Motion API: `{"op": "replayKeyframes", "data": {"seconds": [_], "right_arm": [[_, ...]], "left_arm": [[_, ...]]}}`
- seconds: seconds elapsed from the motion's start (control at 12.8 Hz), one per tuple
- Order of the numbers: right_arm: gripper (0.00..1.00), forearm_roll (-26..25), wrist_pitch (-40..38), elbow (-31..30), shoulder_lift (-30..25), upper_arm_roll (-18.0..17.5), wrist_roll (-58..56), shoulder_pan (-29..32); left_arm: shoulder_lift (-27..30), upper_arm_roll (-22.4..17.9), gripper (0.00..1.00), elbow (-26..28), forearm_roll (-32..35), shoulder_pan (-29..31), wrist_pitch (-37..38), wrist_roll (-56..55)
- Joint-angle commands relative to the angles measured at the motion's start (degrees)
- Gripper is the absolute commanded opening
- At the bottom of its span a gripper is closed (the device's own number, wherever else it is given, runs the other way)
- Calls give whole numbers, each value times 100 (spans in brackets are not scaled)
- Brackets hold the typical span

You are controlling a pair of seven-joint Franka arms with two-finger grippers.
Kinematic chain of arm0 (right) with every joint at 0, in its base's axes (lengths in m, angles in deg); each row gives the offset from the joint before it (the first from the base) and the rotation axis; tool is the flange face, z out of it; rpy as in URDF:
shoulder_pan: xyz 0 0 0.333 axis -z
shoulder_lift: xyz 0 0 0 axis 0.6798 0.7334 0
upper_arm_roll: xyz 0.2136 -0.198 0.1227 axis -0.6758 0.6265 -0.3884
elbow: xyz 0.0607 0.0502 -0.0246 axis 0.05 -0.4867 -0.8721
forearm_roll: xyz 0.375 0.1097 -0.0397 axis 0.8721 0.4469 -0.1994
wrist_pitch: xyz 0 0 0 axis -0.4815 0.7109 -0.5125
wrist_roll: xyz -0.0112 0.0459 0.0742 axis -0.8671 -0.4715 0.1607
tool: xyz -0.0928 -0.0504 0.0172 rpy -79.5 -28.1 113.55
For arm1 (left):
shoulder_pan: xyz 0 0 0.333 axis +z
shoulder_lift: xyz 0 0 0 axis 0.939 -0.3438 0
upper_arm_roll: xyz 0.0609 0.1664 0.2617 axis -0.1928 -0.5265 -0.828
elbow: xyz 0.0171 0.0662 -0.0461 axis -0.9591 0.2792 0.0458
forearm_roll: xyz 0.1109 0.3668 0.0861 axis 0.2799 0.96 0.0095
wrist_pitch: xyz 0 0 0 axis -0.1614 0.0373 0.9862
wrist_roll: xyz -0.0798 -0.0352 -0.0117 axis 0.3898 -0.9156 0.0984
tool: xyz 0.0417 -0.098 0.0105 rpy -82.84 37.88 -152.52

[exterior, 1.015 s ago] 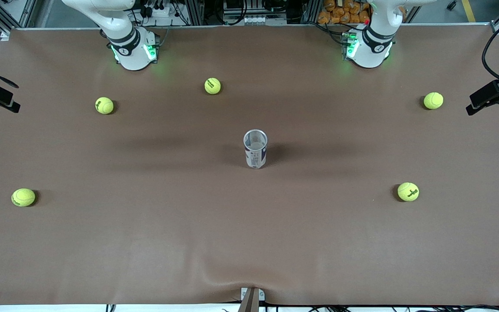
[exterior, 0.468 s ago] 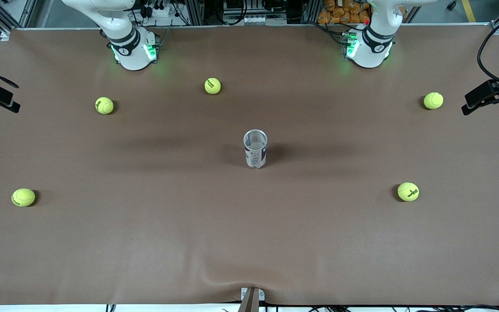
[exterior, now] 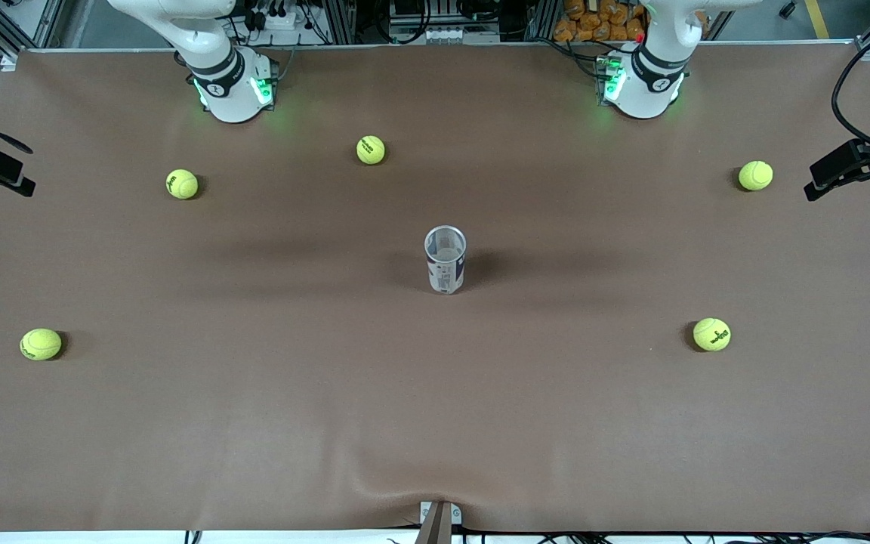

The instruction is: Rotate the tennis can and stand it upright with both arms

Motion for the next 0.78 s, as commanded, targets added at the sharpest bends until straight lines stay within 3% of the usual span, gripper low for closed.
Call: {"op": "replayKeyframes", "data": {"seconds": [0.0,0.7], "right_arm": [[100,46,-6,22,-17,-37,55,43],[100,37,2,31,-17,-37,55,60]], "left_arm": [[24,22,100,14,110,-23,-30,0],[7,22,100,23,83,-32,242,202]]}}
